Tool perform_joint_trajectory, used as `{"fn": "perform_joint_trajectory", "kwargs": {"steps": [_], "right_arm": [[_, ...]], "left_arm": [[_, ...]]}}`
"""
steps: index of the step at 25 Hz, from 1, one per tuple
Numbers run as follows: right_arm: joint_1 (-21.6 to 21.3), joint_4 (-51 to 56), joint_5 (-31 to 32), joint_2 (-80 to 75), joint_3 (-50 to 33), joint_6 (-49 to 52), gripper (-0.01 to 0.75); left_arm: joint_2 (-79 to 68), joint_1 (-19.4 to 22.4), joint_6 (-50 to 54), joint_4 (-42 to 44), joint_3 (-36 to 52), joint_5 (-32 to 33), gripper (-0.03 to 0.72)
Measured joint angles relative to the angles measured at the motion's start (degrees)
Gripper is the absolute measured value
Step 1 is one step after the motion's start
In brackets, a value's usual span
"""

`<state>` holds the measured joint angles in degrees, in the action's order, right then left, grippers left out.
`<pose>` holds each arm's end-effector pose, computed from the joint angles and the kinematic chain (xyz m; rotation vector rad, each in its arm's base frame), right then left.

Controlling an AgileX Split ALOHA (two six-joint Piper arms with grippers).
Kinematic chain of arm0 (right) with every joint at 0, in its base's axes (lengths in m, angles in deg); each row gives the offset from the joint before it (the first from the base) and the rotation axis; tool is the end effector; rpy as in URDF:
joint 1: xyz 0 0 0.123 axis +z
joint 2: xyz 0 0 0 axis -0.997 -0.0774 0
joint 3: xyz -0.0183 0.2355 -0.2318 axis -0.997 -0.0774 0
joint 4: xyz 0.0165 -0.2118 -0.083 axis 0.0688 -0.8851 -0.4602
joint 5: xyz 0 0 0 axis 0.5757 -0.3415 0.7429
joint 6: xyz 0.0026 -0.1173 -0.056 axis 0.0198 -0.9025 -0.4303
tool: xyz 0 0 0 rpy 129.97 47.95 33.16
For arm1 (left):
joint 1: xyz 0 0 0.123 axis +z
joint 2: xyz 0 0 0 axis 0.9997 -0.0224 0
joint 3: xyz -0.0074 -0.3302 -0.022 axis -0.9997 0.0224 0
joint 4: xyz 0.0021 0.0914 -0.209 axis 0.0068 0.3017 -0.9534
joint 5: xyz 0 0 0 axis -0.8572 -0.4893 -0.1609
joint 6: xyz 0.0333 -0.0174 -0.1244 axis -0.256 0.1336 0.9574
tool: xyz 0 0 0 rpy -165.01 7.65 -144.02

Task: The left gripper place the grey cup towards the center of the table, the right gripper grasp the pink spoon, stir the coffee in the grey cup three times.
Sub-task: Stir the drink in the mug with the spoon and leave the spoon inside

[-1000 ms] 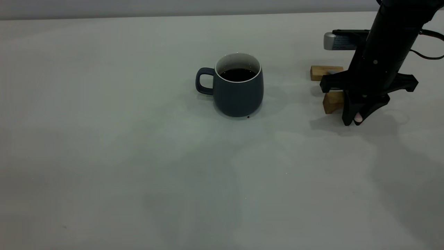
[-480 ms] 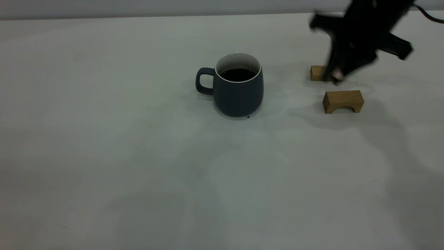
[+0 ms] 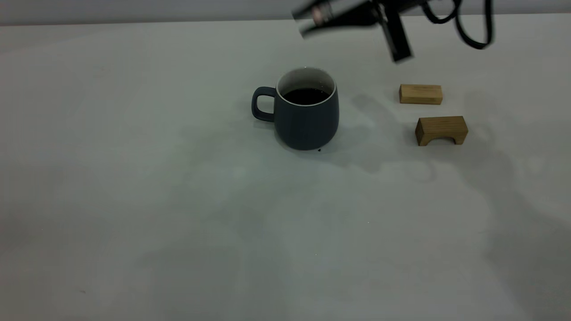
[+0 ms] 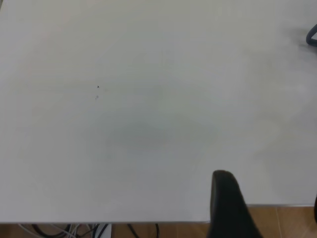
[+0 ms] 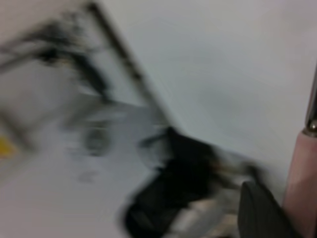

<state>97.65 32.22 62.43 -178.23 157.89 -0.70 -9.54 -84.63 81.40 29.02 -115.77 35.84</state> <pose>0.4097 0.2018 0.1595 -0.6733 -2.4340 -1.6613 -0.0425 -0.0097 0.2352 -0.0295 2.1120 -0.0023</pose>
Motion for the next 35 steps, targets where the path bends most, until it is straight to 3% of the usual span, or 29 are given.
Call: {"fn": "perform_joint_trajectory", "kwargs": {"steps": [3, 9, 13, 24, 35], "right_arm": [[0.00, 7.29, 0.83, -0.13, 0.00, 5.38, 0.126], [0.00, 11.05, 1.52, -0.13, 0.00, 37.00, 0.126], [0.00, 11.27, 1.59, -0.13, 0.00, 51.18, 0.126], [0.00, 11.68, 3.12, -11.54, 8.84, 53.04, 0.126], [-1.00, 11.45, 2.49, -16.65, 9.19, 53.08, 0.126]], "left_arm": [[0.00, 0.00, 0.00, 0.00, 0.00, 0.00, 0.482], [0.00, 0.00, 0.00, 0.00, 0.00, 0.00, 0.482], [0.00, 0.00, 0.00, 0.00, 0.00, 0.00, 0.482], [0.00, 0.00, 0.00, 0.00, 0.00, 0.00, 0.482], [0.00, 0.00, 0.00, 0.00, 0.00, 0.00, 0.482]]}}
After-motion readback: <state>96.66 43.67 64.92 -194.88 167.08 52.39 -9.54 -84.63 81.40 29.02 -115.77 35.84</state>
